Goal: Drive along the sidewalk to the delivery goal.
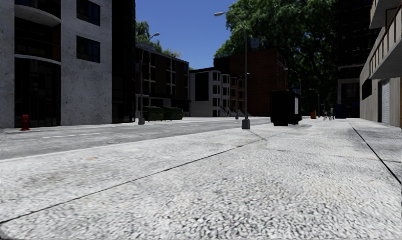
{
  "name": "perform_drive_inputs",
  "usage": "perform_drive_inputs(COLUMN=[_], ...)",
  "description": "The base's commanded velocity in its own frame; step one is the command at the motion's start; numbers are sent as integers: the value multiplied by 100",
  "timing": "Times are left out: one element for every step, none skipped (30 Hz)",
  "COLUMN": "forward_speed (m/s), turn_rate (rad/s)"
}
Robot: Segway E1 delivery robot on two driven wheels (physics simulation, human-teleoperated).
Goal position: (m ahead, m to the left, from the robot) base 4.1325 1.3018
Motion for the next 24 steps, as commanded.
perform_drive_inputs(forward_speed=[162, 162, 162, 162, 162, 162, 162, 162, 162, 162, 162, 162, 162, 162, 162, 162, 162, 162, 162, 162, 162, 162, 162, 162], turn_rate=[52, 55, 55, 63, 66, 62, 61, 60, 60, 60, 60, 60, 60, 60, 60, 60, 60, 60, 60, 60, 60, 60, 60, 60])
